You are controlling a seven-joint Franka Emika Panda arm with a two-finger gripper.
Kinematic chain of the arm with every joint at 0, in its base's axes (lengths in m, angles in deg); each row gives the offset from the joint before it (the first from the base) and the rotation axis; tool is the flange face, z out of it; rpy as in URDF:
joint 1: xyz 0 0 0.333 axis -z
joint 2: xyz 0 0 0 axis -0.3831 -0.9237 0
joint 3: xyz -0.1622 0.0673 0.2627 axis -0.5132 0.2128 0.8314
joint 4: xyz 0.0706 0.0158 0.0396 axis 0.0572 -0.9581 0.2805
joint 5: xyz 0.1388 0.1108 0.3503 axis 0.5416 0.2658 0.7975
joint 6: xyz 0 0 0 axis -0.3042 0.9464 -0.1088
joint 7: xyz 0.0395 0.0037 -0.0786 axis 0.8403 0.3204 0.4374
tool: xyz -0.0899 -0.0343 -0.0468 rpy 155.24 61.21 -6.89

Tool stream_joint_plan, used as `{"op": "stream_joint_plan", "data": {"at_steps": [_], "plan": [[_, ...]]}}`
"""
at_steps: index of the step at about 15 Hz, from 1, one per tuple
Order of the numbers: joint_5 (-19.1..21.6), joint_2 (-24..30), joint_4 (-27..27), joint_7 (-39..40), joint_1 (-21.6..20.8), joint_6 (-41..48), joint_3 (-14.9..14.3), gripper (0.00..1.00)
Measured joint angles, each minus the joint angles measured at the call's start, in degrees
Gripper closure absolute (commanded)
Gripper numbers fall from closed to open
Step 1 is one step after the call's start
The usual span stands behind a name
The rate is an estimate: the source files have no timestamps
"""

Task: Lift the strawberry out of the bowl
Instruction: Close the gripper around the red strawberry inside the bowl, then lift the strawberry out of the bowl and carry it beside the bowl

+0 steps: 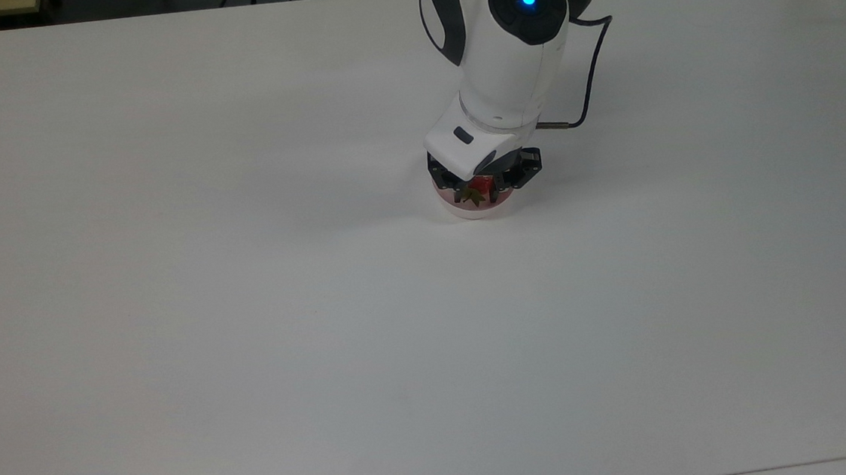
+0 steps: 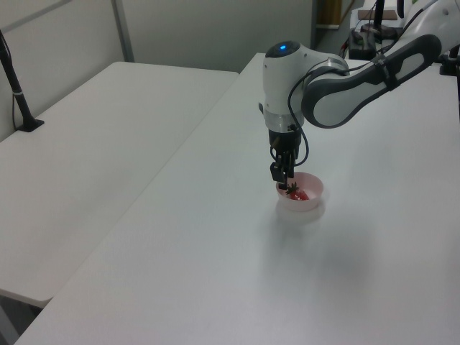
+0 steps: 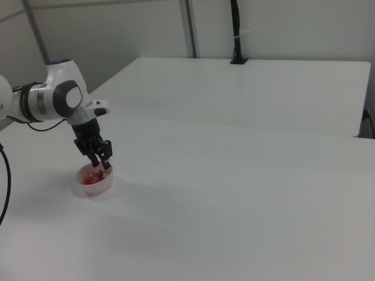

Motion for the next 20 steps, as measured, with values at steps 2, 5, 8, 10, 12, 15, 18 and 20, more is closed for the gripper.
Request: {"op": "stream_joint_plan", "data": {"at_steps": [2, 5, 8, 10, 12, 15, 18, 20], "plan": [[0.0, -0.06, -0.97, 0.05, 0.0, 0.26, 0.03, 0.0], [0.0, -0.09, -1.94, 2.49, -0.01, 3.08, 0.35, 0.0], [0.0, -0.09, -2.45, 5.71, -0.12, 4.56, 0.65, 0.08], [0.0, -0.1, -2.9, 6.13, -0.19, 4.61, 0.7, 0.33], [0.0, -0.11, -3.33, 6.16, -0.22, 4.61, 0.95, 0.51], [0.0, -0.2, -3.5, 6.41, -0.22, 4.61, 1.13, 0.7], [0.0, -0.23, -3.44, 7.0, -0.21, 4.61, 1.14, 0.81], [0.0, -0.23, -3.35, 7.62, -0.2, 4.61, 1.14, 0.81]]}}
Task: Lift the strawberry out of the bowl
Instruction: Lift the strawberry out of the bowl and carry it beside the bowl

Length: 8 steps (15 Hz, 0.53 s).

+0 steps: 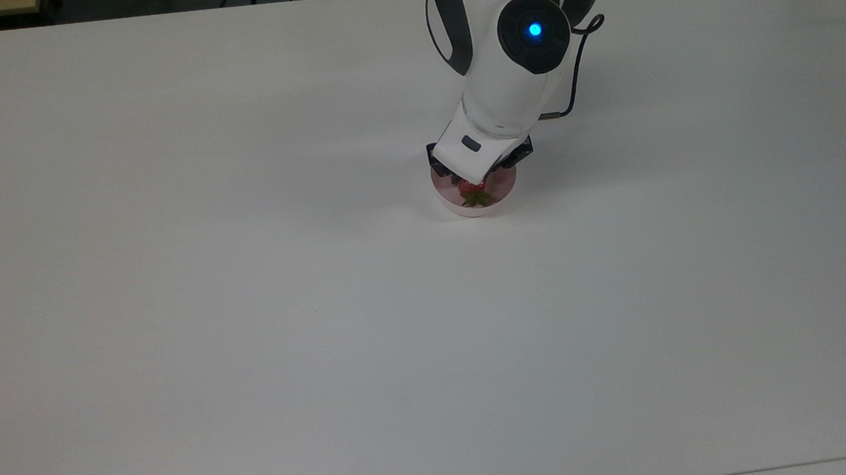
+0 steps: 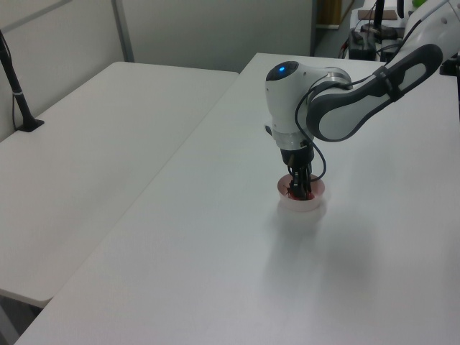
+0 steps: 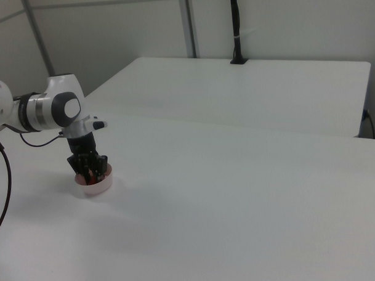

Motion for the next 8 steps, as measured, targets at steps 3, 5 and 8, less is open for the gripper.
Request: {"op": "stream_joint_plan", "data": {"at_steps": [3, 5, 8], "plan": [[0.0, 0.01, 0.39, 0.3, 0.19, -0.01, 0.0, 0.81], [0.11, 0.08, 0.97, 0.32, 0.35, -0.01, 0.0, 0.81], [0.67, 0.58, 2.24, 0.33, 0.68, -0.01, 0.0, 0.81]]}}
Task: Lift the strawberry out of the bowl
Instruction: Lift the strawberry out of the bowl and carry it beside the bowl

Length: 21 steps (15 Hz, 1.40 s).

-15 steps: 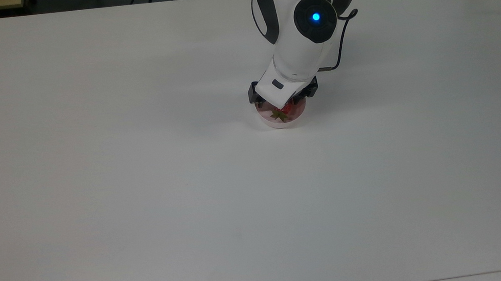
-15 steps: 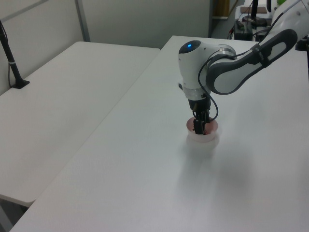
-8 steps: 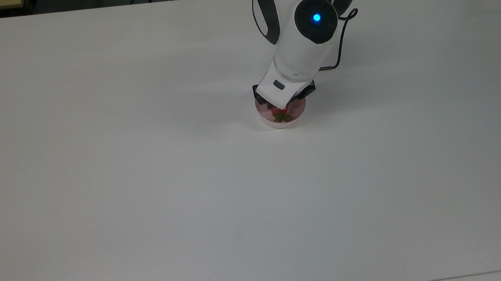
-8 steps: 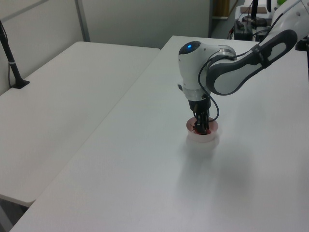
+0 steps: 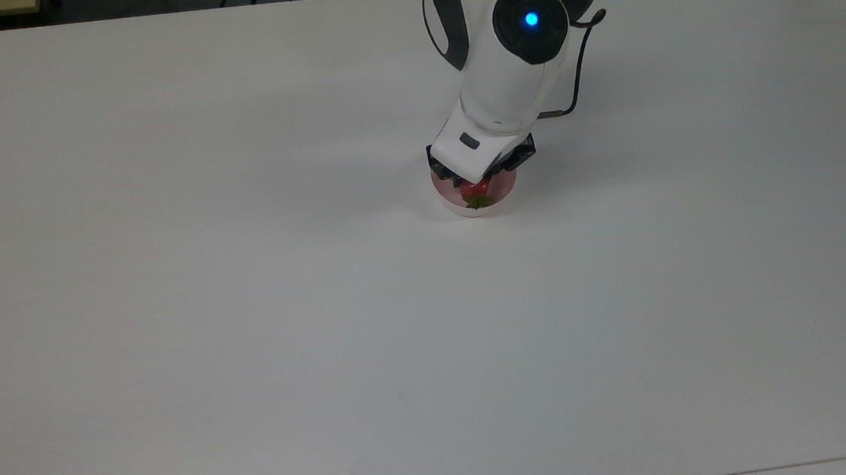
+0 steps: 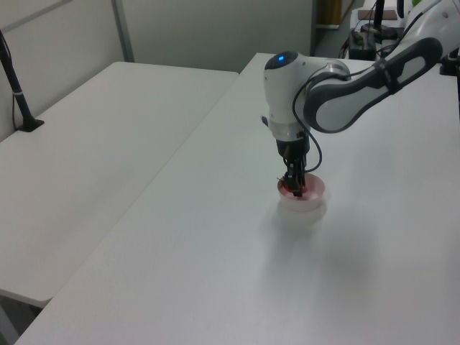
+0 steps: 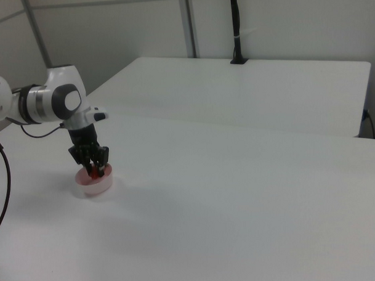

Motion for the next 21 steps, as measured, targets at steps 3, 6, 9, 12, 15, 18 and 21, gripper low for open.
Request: {"op": "stream_joint_plan", "data": {"at_steps": [3, 6, 9, 12, 15, 18, 21], "plan": [[0.75, 1.85, 1.5, 0.0, 0.82, 0.0, -0.08, 0.81], [1.22, 5.05, 2.03, 2.06, 3.48, 0.67, -0.67, 0.79], [1.28, 5.93, 1.44, 8.6, 6.46, 2.69, -3.94, 0.77], [1.31, 4.12, 0.33, 16.18, 10.96, 2.67, -7.68, 0.74], [1.34, 1.63, 0.04, 19.93, 14.32, 1.15, -8.97, 0.6], [1.34, -0.25, -0.93, 20.15, 14.32, -1.36, -8.94, 0.0], [1.34, -0.5, -0.9, 19.68, 13.68, -1.55, -8.92, 0.0]]}}
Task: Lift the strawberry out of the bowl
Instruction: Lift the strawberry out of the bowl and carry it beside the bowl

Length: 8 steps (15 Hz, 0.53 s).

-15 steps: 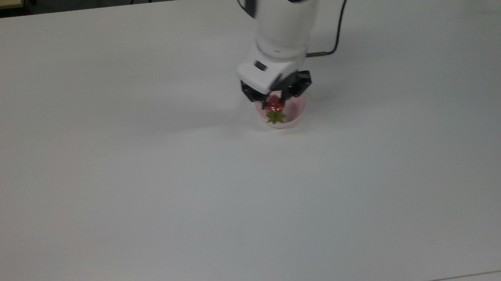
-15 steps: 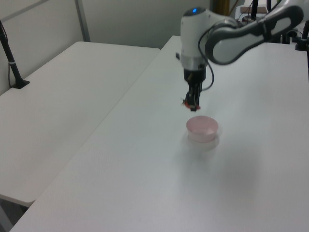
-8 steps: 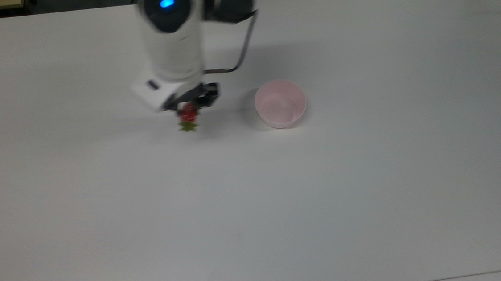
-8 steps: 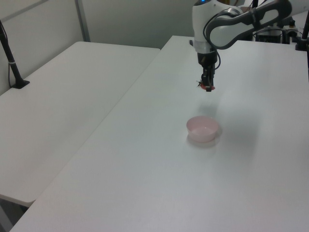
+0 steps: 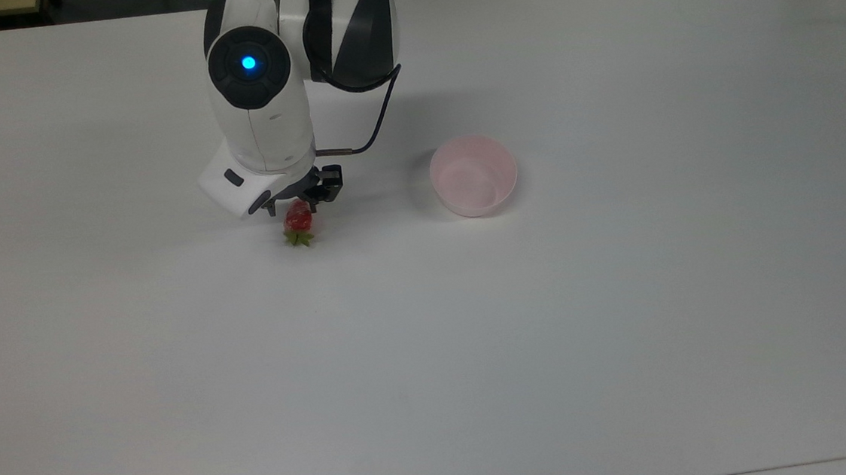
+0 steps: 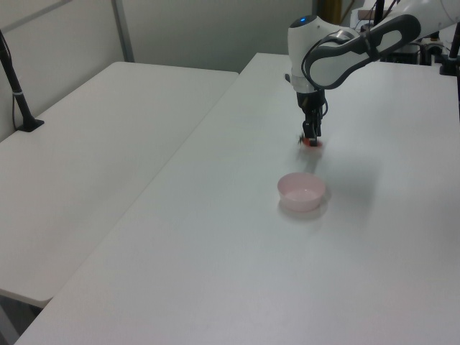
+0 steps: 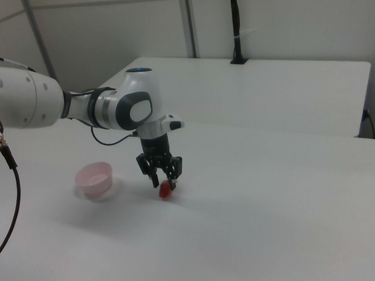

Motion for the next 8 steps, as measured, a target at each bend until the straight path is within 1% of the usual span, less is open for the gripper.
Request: {"op": "stream_joint_plan", "data": {"at_steps": [2, 4, 6, 8], "plan": [[0.0, 0.59, 0.87, -1.58, -0.28, -0.13, 0.0, 0.0], [-0.52, 3.37, 2.7, -5.87, -0.6, 0.04, -0.01, 0.0], [-2.52, 7.77, 3.7, -9.84, -1.63, 3.84, 0.1, 0.0], [-3.36, 13.19, 3.98, -12.46, -2.64, 10.09, 0.97, 0.0]]}}
